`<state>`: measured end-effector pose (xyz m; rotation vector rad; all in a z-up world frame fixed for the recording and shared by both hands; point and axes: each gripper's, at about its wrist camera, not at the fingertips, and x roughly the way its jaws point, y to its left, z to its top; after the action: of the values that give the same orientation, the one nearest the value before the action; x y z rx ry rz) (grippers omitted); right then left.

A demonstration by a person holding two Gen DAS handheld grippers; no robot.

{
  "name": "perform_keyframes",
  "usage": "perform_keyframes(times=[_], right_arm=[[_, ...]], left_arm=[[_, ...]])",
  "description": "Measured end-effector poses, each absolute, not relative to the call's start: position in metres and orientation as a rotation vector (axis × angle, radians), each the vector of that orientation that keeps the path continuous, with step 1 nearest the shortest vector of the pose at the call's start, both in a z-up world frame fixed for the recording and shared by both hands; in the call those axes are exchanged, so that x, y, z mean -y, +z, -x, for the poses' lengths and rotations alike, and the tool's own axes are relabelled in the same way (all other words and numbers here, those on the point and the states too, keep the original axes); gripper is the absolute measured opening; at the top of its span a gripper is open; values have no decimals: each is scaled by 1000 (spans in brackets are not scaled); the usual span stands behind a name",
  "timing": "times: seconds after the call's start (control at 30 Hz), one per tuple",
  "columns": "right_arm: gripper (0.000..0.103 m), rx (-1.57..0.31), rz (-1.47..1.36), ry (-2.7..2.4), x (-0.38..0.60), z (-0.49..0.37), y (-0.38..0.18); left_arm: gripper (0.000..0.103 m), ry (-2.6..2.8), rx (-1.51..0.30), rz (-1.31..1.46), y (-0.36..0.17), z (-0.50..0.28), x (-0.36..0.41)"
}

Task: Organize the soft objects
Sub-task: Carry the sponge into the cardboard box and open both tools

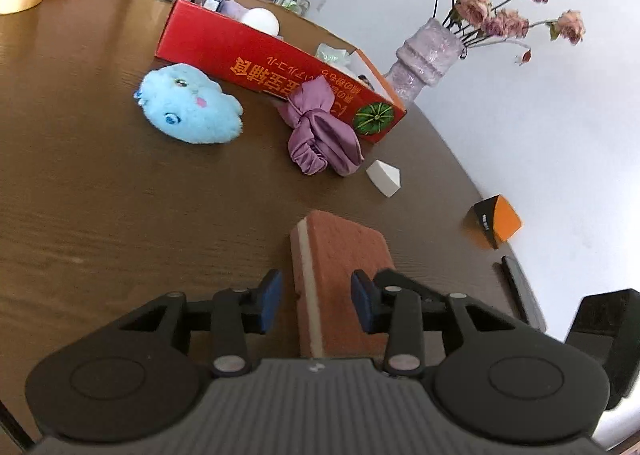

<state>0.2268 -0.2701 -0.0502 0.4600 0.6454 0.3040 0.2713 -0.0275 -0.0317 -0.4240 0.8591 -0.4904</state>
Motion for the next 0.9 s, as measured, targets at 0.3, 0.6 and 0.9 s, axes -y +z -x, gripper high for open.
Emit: perform_keyframes(times=[0.3, 0.6, 0.9], right_arm=[[26, -661, -480, 340, 271, -222, -49], [26, -522, -396, 356, 282, -264, 34], [26, -588, -390, 358, 311, -488, 90]], left_arm=[[21, -516, -857, 428, -32, -272, 34], [21, -553, -701, 404, 46, -311, 47], [21, -463, -729, 414, 98, -516, 81]])
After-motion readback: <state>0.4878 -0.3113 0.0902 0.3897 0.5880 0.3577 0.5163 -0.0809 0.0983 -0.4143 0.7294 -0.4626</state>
